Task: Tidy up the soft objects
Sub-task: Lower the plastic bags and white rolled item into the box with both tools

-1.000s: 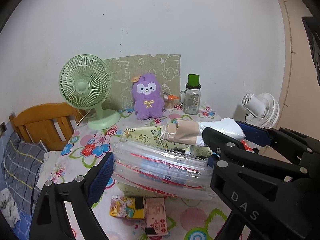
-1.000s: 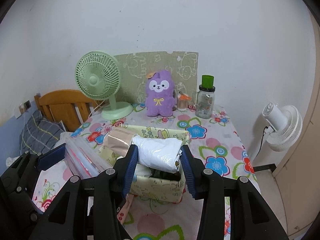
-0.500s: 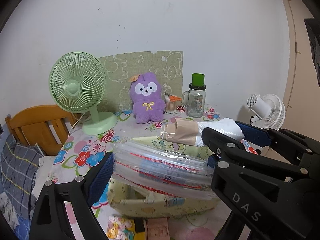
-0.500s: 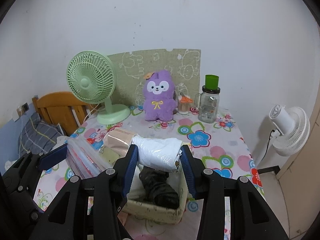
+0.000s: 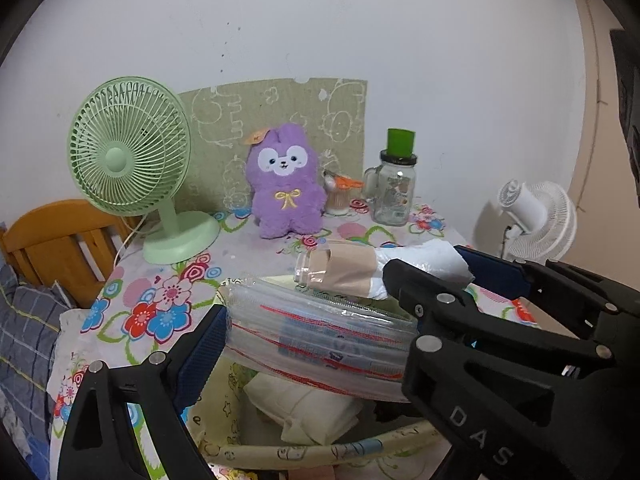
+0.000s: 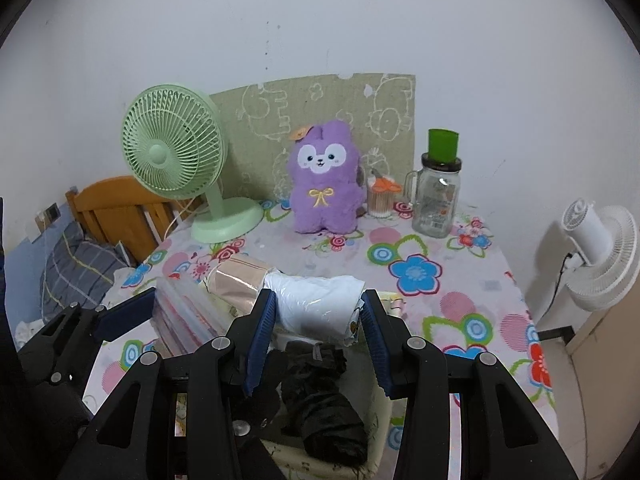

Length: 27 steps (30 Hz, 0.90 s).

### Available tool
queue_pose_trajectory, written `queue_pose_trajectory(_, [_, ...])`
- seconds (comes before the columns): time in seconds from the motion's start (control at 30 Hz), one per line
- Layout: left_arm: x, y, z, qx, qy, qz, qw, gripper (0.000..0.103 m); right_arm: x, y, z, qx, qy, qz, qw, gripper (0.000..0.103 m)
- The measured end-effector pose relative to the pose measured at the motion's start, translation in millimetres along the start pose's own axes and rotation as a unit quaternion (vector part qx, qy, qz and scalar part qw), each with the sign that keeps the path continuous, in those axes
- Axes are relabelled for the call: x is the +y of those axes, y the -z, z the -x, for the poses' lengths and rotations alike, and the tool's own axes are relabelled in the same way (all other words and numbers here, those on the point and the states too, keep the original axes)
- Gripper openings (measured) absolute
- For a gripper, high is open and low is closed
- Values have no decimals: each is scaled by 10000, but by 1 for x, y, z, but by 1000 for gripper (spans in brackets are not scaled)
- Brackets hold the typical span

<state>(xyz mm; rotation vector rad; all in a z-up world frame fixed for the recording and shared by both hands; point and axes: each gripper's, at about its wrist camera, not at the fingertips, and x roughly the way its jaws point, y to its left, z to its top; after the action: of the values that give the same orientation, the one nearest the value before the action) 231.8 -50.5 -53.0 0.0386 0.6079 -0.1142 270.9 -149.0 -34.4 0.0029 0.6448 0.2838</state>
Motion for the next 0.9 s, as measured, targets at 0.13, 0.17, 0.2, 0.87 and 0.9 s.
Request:
queue_pose_trajectory(0.13, [2, 1, -15, 150, -37, 59, 9999, 96, -1, 1, -12, 99, -45, 37, 9999, 48])
queue_pose_trajectory(0.17, [3, 2, -17, 188, -51, 71, 9998, 97, -1, 1, -14, 124, -70, 47, 9999, 49])
queue_pose_trajectory(0.2, [4, 3, -18, 209, -55, 76, 9997, 97, -1, 2, -17, 154, -66, 45, 9998, 51])
queue_pose_trajectory(0.87, [5, 13, -21, 265, 185, -124, 9994, 103, 0, 9, -21, 426, -524, 247, 9974, 88])
queue_pose_trajectory(0.9, [5, 13, -20, 275, 191, -123, 9994, 103, 0, 10, -21, 421, -515, 238, 9975, 88])
